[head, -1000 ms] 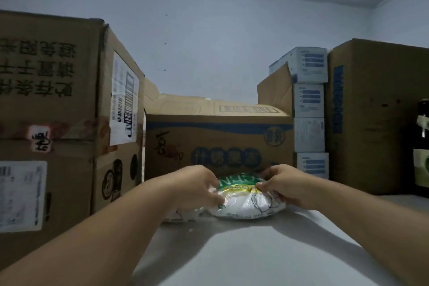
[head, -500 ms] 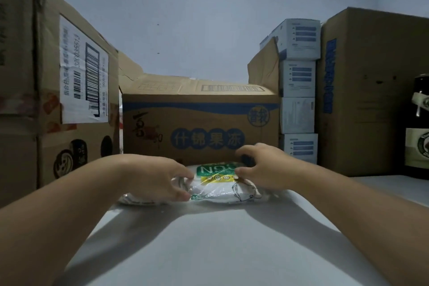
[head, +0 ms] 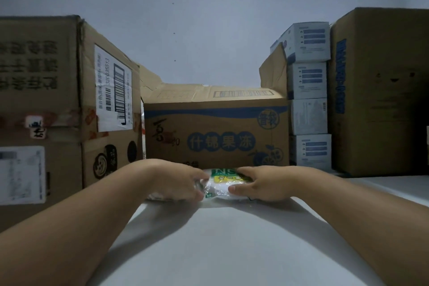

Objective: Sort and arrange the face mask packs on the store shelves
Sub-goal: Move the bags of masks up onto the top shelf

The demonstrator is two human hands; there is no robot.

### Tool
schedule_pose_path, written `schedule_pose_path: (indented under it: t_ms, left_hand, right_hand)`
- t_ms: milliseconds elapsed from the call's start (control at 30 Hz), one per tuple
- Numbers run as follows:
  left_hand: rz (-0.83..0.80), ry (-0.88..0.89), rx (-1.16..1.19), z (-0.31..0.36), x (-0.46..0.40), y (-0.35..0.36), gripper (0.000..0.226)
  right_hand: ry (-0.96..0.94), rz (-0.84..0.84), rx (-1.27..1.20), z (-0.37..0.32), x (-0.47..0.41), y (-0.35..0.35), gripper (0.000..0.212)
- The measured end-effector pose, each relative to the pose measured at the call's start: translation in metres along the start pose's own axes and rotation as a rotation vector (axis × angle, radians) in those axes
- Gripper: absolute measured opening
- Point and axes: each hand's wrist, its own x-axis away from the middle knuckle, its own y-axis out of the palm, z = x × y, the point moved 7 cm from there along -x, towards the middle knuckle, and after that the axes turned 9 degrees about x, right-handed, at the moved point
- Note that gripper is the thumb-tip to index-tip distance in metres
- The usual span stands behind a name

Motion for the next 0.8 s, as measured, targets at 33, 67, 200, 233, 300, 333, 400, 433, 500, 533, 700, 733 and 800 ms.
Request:
schedule_pose_path:
  t_ms: [33, 67, 200, 233, 300, 333, 400, 433, 500, 533, 700, 733, 800]
  left_hand:
    - [0.039, 0.018, 0.056, 0.000, 0.000, -0.005, 0.054]
    - [0.094, 0.039, 0.106, 0.000, 0.000, -0.011, 0.053]
    - [0.382, 0.102, 0.228, -0.010, 0.014, -0.046, 0.062]
    - [0.437, 0.111, 0.262, -0.013, 0.020, -0.053, 0.064]
    - [0.529, 0.125, 0.303, -0.018, 0.034, -0.062, 0.064]
    - [0.569, 0.130, 0.300, -0.020, 0.041, -0.063, 0.063]
    - [0.623, 0.134, 0.283, -0.025, 0.058, -0.061, 0.060]
    - [0.640, 0.132, 0.278, -0.027, 0.067, -0.059, 0.058]
    - [0.681, 0.133, 0.257, -0.029, 0.089, -0.053, 0.055]
    - [0.708, 0.140, 0.238, -0.030, 0.102, -0.050, 0.054]
    - [0.872, 0.193, 0.022, -0.032, 0.181, -0.036, 0.051]
    - [0.893, 0.178, -0.006, -0.038, 0.199, -0.033, 0.054]
    - [0.941, 0.113, -0.026, -0.059, 0.236, -0.024, 0.059]
  right_hand:
    - [0.010, 0.001, 0.009, -0.001, 0.002, -0.004, 0.085]
    - [0.017, 0.013, 0.026, -0.003, 0.005, -0.008, 0.086]
    - [-0.057, 0.165, 0.161, -0.027, 0.024, -0.039, 0.083]
    - [-0.100, 0.200, 0.169, -0.038, 0.032, -0.045, 0.081]
    - [-0.185, 0.248, 0.141, -0.059, 0.052, -0.049, 0.079]
    - [-0.229, 0.264, 0.112, -0.070, 0.062, -0.049, 0.078]
    - [-0.308, 0.278, 0.053, -0.089, 0.080, -0.044, 0.075]
    - [-0.336, 0.276, 0.031, -0.097, 0.088, -0.040, 0.075]
    - [-0.372, 0.280, 0.007, -0.111, 0.102, -0.033, 0.074]
    - [-0.387, 0.295, -0.007, -0.117, 0.107, -0.030, 0.073]
    - [-0.527, 0.402, -0.088, -0.160, 0.137, -0.007, 0.066]
    - [-0.573, 0.421, -0.106, -0.172, 0.143, -0.001, 0.066]
    - [-0.670, 0.447, -0.168, -0.198, 0.156, 0.009, 0.063]
